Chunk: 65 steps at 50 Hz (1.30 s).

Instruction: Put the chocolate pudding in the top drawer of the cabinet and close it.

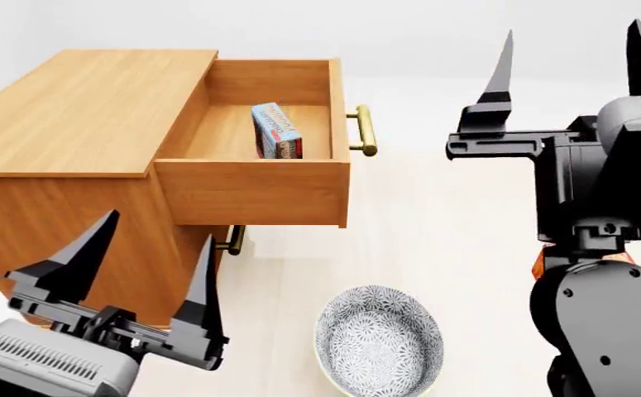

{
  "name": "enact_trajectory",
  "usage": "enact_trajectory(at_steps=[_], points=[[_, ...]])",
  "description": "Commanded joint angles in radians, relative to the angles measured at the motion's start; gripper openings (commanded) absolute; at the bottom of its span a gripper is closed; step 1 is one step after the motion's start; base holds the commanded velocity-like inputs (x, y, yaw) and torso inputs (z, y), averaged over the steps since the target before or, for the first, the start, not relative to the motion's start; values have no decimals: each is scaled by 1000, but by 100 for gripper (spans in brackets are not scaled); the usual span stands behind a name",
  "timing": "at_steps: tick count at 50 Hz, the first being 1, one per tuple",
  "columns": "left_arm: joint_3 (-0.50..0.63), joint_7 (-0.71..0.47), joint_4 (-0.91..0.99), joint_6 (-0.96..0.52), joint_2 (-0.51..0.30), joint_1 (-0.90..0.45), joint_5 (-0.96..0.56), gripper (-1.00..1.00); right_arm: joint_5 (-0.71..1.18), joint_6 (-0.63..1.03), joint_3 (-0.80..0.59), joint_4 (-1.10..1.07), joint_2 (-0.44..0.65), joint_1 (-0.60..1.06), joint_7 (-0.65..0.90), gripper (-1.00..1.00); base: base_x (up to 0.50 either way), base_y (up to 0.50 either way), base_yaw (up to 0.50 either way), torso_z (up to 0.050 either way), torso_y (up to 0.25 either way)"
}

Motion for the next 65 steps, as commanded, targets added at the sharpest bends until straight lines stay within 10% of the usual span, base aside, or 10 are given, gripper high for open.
enact_trajectory(at_steps=[1,65], points=[[-3,8,5,-19,12,-5,-7,100,15,18,72,-60,45,-60,8,100,0,0,0,0,0],[-93,251,-102,-270,411,-316,-321,100,171,-321,548,-111,50,-568,-16,100,0,0,0,0,0]])
